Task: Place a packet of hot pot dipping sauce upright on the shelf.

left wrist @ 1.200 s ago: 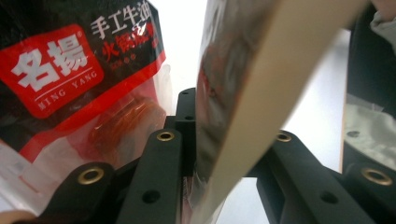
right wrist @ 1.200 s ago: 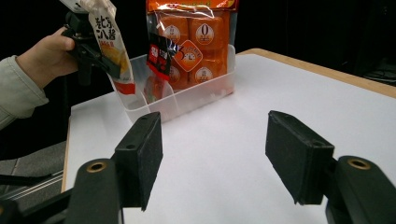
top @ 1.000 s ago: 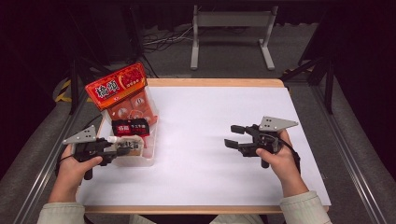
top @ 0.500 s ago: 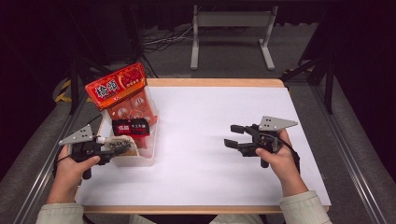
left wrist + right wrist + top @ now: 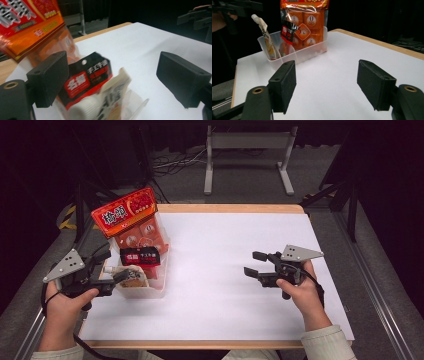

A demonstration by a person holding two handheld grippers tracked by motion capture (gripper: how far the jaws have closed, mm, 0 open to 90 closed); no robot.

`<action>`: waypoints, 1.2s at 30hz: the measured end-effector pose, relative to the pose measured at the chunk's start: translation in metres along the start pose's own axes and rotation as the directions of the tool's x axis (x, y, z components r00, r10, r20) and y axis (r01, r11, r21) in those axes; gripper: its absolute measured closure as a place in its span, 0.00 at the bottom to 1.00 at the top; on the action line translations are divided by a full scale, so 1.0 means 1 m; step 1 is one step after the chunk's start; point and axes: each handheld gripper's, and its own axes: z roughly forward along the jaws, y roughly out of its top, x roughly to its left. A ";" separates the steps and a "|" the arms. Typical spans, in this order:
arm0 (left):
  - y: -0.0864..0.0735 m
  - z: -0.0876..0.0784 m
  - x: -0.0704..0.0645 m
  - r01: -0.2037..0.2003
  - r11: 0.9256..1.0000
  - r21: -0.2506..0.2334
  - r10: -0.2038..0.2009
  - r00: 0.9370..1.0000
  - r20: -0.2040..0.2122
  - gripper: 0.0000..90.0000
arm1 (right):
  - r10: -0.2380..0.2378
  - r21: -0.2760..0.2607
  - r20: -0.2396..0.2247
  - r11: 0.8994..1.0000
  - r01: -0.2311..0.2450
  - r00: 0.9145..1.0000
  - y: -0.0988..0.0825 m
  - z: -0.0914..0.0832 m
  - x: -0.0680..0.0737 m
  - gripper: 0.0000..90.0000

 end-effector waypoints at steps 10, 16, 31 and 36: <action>0.006 0.029 -0.056 -0.019 1.000 0.000 0.019 0.980 0.196 0.12 | 0.011 -0.042 0.104 0.999 -0.006 0.995 -0.011 -0.026 -0.001 0.33; -0.008 0.062 -0.083 -0.021 0.999 0.035 0.012 0.971 0.240 0.14 | 0.013 -0.044 0.151 0.999 -0.006 0.989 -0.025 -0.036 0.001 0.31; -0.060 0.132 -0.122 -0.058 0.995 0.076 0.038 0.969 0.243 0.14 | 0.027 0.005 0.221 1.000 -0.029 0.975 -0.072 -0.044 0.008 0.30; -0.073 0.142 -0.125 -0.036 0.995 0.093 0.014 0.975 0.223 0.14 | 0.015 0.018 0.245 1.000 -0.020 0.969 -0.082 -0.045 0.011 0.29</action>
